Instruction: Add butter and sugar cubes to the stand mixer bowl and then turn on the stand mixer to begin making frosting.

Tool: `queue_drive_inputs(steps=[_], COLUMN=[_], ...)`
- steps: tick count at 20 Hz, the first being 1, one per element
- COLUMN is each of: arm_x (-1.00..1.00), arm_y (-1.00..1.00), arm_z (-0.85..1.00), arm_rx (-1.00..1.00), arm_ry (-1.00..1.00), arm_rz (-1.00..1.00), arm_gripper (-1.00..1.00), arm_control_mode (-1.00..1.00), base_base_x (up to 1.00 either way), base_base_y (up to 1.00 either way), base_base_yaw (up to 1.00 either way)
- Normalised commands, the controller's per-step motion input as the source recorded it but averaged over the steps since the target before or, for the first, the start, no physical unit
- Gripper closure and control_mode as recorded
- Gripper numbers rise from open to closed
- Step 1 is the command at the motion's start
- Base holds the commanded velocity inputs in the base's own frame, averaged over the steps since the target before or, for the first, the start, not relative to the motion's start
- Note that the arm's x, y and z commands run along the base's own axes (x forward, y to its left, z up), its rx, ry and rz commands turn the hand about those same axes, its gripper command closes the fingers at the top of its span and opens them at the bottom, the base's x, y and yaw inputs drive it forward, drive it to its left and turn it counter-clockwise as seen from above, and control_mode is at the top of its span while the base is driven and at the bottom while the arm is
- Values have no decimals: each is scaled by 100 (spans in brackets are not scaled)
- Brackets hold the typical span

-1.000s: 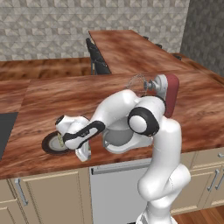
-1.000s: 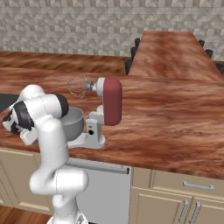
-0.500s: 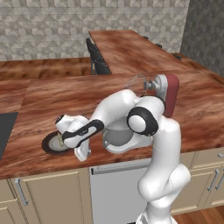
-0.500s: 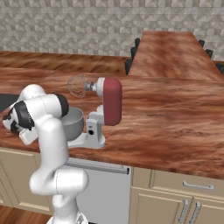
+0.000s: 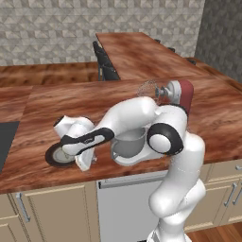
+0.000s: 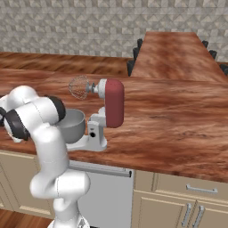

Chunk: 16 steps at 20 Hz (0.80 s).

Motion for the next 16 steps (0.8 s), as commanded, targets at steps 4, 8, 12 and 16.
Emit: queue_drive_inputs(steps=[4,8,12,16], arm_x=[-4,0,1,16], arm_y=[1,0,0,-7], arm_z=[100,100,100,87], arm_rx=[0,0,0,0], arm_ry=[-11,-1,0,0], arm_rz=[0,0,0,0], arm_gripper=[100,100,100,100], arm_control_mode=[-100,-100,-100,-100], base_base_x=[0,0,0,0], base_base_y=[0,0,0,0], base_base_yaw=[0,0,0,0])
